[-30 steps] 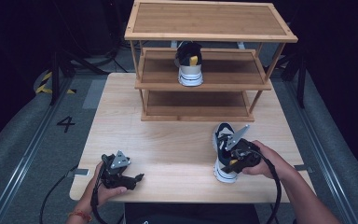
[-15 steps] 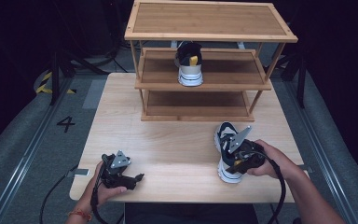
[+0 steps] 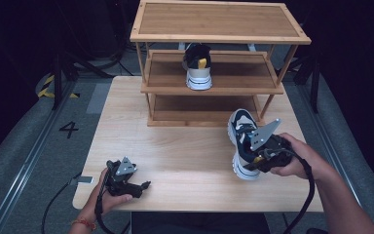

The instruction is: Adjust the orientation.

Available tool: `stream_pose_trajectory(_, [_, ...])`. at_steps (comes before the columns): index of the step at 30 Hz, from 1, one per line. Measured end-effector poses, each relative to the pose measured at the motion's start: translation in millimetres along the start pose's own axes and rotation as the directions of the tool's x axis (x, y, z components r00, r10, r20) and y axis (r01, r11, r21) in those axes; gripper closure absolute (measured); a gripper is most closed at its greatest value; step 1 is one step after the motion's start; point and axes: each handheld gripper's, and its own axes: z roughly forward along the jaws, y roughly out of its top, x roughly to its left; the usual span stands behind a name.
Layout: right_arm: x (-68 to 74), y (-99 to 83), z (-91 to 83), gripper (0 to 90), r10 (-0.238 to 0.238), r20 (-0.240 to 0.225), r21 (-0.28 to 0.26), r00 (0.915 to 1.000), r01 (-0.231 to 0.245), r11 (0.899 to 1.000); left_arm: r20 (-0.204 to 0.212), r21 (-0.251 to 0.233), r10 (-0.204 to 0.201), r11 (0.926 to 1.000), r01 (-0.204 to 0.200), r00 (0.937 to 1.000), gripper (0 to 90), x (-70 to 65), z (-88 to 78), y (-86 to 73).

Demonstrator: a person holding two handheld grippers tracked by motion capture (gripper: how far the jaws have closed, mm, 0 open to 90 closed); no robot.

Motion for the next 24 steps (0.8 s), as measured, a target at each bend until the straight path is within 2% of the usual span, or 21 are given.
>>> stream_pose_trajectory(6, [-4.3,15.9,-26.7,69.9,-0.033,0.052,0.001,0.9981,0.033,0.999,0.0,0.0,0.0,1.0,0.0,1.0,14.7,0.1,0.0,0.0])
stream_pose_trajectory(7, [-4.3,15.9,-26.7,69.9,-0.033,0.052,0.001,0.9981,0.033,0.999,0.0,0.0,0.0,1.0,0.0,1.0,14.7,0.1,0.0,0.0])
stream_pose_trajectory(9, [-9.3,23.3,-38.9,69.9,-0.046,0.07,-0.005,0.9965,0.047,0.999,0.001,0.0,0.0,1.0,0.0,1.0,14.7,0.1,0.3,0.1])
stream_pose_trajectory(12, [-14.3,30.1,-47.5,69.9,-0.052,0.083,-0.006,0.9952,0.053,0.999,0.0,0.0,-0.001,1.0,0.001,1.0,14.7,0.0,0.4,0.2])
stream_pose_trajectory(14, [-17.0,32.5,-49.8,69.8,-0.053,0.081,-0.01,0.9953,0.054,0.998,0.0,0.0,-0.001,1.0,0.001,1.0,14.7,0.0,0.4,0.2])
stream_pose_trajectory(16, [-24.9,39.9,-55.1,69.8,-0.055,0.102,-0.006,0.9933,0.056,0.998,0.0,0.0,-0.001,1.0,0.001,1.0,14.7,0.0,0.4,0.2])
stream_pose_trajectory(18, [-27.2,41.8,-56.2,69.8,-0.057,0.108,-0.007,0.9926,0.058,0.998,0.0,0.001,-0.001,1.0,0.001,1.0,14.7,0.1,0.3,0.2])
stream_pose_trajectory(21, [-40.4,52.6,-59.8,69.8,-0.059,0.105,-0.012,0.9927,0.061,0.998,0.0,-0.001,-0.004,1.0,0.004,1.0,14.7,-0.1,0.4,0.2])
stream_pose_trajectory(24, [-50.6,60.8,-60.9,69.6,-0.052,0.123,-0.007,0.9911,0.053,0.999,0.001,0.0,-0.004,1.0,0.004,1.0,14.7,-0.1,0.4,0.2])
